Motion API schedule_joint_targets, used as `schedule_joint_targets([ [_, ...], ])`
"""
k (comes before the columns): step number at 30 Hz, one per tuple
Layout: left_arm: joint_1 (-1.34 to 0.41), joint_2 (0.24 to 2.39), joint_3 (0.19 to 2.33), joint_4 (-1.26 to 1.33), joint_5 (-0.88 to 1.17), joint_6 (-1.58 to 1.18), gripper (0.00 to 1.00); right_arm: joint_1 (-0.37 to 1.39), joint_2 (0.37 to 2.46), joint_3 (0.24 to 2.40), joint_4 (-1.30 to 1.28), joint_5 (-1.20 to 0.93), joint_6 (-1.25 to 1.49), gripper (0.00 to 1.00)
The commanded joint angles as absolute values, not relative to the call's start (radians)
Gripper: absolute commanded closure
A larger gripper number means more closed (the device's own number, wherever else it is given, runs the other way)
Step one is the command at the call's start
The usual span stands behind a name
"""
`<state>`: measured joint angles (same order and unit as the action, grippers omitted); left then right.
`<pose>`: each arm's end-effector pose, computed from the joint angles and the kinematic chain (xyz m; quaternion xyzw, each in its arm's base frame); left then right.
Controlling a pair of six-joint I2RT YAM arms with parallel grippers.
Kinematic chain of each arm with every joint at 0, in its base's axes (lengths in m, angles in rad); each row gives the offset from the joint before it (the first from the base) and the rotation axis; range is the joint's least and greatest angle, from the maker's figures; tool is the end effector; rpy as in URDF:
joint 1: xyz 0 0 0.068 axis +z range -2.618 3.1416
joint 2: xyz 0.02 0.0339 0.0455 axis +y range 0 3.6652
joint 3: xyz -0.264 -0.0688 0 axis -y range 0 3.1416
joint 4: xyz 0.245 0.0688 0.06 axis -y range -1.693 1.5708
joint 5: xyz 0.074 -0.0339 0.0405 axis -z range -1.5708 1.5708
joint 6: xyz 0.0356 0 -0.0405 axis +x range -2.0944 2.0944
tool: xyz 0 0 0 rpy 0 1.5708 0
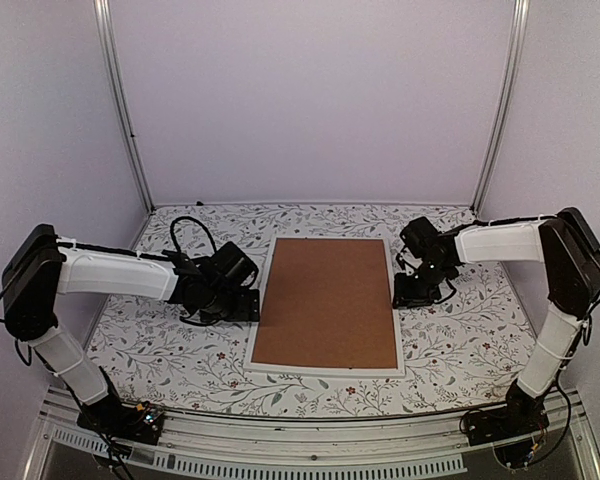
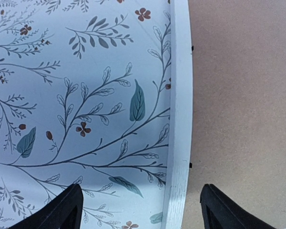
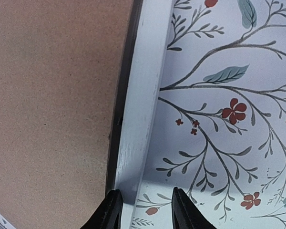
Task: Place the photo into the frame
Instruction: Adjust the backboard on the frame body.
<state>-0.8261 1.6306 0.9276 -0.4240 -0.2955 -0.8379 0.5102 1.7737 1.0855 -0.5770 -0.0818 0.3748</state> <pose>0.2163 -0.2194 0.1668 -0.0381 0.9646 -0.0642 0.2527 0.2896 0.1654 0.1584 -0.0730 0.9848 0.1016 0.1201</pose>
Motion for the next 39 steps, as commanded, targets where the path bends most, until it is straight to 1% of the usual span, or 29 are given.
schedule_joint_targets([
  [1, -0.811, 1.640, 0.937, -0.419, -0.290, -0.827, 0.13, 0.516, 1.810, 1.112, -0.565, -0.055, 0.355, 0.61],
  [9, -0.808, 1.674, 0.944, -0.398, -0.259, -0.817, 0.13, 0.516, 1.832, 1.119, -0.536, -0.110, 0.357, 0.61],
  [23, -0.805, 1.730, 0.921, -0.281, -0.108, -0.794, 0.13, 0.530, 1.814, 1.075, -0.482, -0.165, 0.397, 0.60],
  [30, -0.824, 1.728, 0.903, -0.243, -0.080, -0.811, 0.15, 0.590, 1.837, 1.085, -0.527, -0.041, 0.426, 0.54],
  [34, -0.824, 1.706, 0.894, -0.261, -0.117, -0.828, 0.15, 0.591, 1.832, 1.118, -0.579, 0.071, 0.426, 0.52],
  [39, -0.823, 1.675, 0.897, -0.301, -0.182, -0.839, 0.15, 0.589, 1.797, 1.165, -0.611, 0.100, 0.409, 0.48],
])
